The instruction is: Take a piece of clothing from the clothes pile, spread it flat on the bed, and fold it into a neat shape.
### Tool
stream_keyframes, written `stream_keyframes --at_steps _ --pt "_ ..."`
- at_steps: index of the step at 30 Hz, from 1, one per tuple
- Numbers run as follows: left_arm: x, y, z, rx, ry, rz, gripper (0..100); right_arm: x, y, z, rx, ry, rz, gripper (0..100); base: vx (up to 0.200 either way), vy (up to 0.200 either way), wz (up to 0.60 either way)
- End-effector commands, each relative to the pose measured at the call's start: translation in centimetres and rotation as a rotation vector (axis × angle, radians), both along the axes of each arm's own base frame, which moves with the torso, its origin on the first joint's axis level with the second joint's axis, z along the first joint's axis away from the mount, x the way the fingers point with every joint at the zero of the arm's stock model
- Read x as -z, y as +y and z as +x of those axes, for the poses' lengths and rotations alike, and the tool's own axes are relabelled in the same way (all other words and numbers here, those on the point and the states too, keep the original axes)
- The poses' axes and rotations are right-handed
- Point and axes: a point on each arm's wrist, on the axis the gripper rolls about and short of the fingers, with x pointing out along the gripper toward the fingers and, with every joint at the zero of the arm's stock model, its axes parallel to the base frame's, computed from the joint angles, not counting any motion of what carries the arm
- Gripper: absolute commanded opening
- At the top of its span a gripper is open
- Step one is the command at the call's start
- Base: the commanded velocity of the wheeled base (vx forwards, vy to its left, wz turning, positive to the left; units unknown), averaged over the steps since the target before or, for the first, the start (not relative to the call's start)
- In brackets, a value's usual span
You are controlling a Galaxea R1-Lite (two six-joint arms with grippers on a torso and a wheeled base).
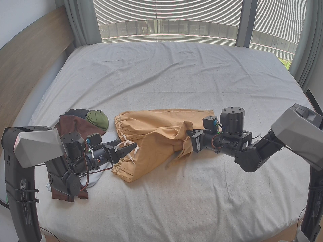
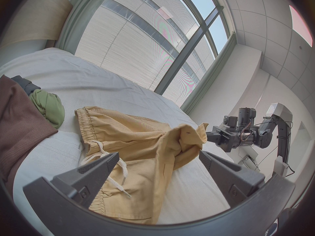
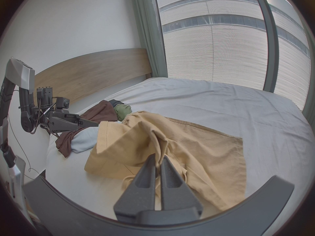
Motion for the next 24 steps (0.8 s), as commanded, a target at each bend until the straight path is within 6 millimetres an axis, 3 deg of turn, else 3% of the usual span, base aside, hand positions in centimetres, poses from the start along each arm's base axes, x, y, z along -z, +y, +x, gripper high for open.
stream_keyframes --at_steps 1,14,24 --pt "0.1 0.0 0.0 0.0 0.002 0.0 100 -1.4 -1.4 -0.3 0.025 -0.019 0.006 0 0.0 0.0 0.0" --pt "0.0 -0.2 0.0 0.003 0.0 0.0 100 -1.6 -5.8 0.6 0.119 -0.033 -0.037 0 0.0 0.0 0.0" --pt "0.0 -0.2 0.0 0.003 0.0 0.0 100 -1.9 -7.0 1.0 0.142 -0.046 -0.048 0 0.0 0.0 0.0"
